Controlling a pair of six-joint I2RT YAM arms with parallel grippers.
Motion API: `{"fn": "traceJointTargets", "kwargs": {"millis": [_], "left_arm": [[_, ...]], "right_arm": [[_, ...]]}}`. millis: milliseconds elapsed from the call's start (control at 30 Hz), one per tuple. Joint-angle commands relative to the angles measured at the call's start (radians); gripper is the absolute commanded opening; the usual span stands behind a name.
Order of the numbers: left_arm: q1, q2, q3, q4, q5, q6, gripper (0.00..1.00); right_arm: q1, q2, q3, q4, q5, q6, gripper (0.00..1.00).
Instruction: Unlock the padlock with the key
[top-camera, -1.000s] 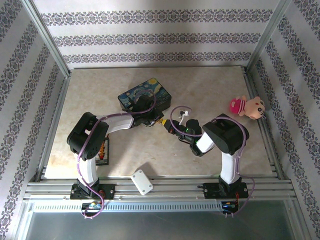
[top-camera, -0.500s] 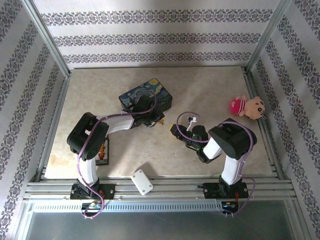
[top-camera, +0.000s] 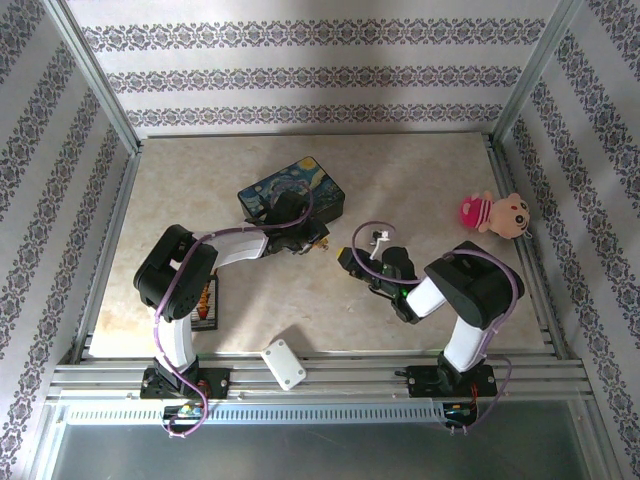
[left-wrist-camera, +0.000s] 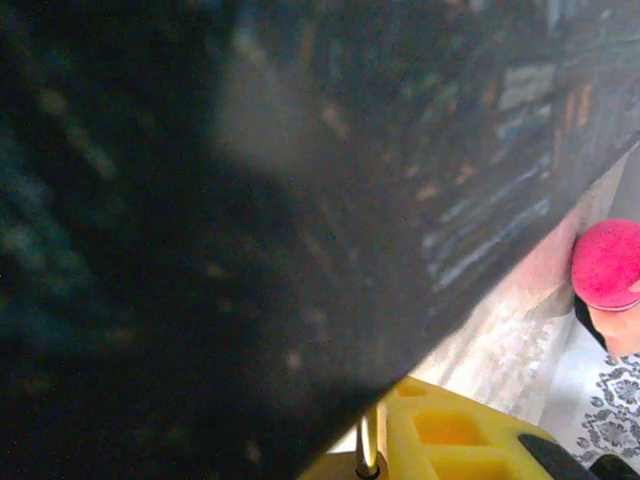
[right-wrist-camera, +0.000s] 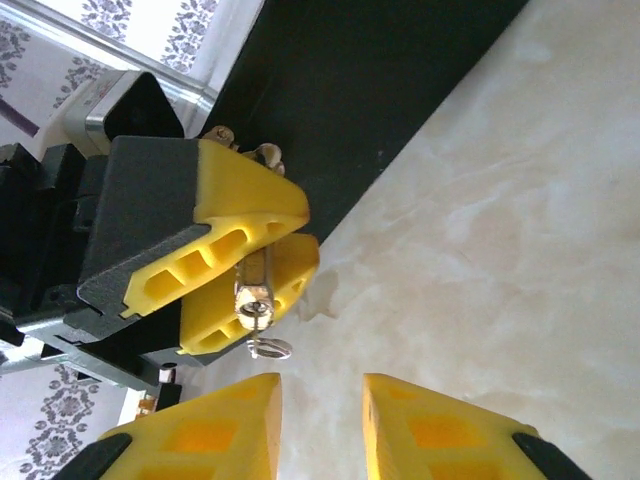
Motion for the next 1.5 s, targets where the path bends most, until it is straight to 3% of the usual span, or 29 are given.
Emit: {"fn": "traceJointTargets", "kwargs": {"millis": [0,333,700,967,1333,1467], "left_arm": [[-0.02,0.002,-0.023,-0.034,0.113,-0.033,0.0],[-0.02,0.006,-0.013,-0.036,0.12,-0.033,0.0],[-0.02,0.011,-0.006,-0.039,0.123,-0.031,0.0],[-0.023,0.01,-0.011,-0.035,0.137,-0.028,0.0],[-0.031,0.003,-0.028,-0.021,0.145,-0.028,0.0],[-0.031,-0.002,-0.03,-0.01,0.146,-0.027,0.0]], "right_arm": [[0.01,0.027,0.04,0.047,-0.046,0.001,0.24],[0.01,0.053,0.07,0.042,-0.053,0.003,0.24],[0.016,0.098,0.091,0.082,-0.072,0.027,0.14],[0.015,0.131,0.122,0.112,-0.073,0.054,0.0],[0.007,0.165,0.14,0.147,-0.046,0.134,0.01],[-0.001,0.169,0.135,0.147,-0.032,0.244,0.0]]}}
